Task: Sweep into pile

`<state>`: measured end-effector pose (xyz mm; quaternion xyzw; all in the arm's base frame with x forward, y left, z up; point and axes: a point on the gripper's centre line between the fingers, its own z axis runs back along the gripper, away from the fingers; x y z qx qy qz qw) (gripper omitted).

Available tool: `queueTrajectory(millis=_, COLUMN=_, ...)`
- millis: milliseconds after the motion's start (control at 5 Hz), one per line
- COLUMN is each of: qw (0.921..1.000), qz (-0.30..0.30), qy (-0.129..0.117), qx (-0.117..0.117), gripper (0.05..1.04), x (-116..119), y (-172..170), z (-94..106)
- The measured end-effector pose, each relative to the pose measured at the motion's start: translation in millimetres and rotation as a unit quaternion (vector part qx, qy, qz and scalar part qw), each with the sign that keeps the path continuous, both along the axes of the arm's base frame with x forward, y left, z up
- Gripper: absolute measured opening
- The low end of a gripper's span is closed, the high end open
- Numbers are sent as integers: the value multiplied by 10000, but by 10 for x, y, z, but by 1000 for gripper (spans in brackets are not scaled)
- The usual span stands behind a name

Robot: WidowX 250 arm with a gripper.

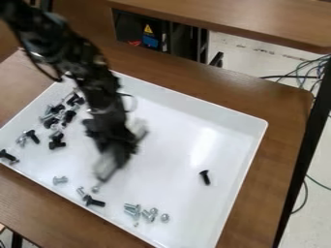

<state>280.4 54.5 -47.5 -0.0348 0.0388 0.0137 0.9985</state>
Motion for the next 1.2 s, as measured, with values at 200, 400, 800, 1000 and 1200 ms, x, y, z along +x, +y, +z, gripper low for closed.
queueTrajectory(millis=200, qw=9997, qz=242, qy=-15, qx=94, gripper=363, x=-69, y=410, z=60)
queueTrajectory(millis=400, qw=9997, qz=76, qy=78, qx=226, gripper=362, x=-46, y=573, z=217)
queueTrajectory(millis=800, qw=9993, qz=-227, qy=-148, qx=275, gripper=362, x=129, y=455, z=495)
queueTrajectory(millis=1000, qw=9973, qz=-257, qy=-679, qx=151, gripper=362, x=305, y=94, z=700)
queueTrajectory(millis=1200, qw=9937, qz=-779, qy=-798, qx=-55, gripper=362, x=295, y=-384, z=738)
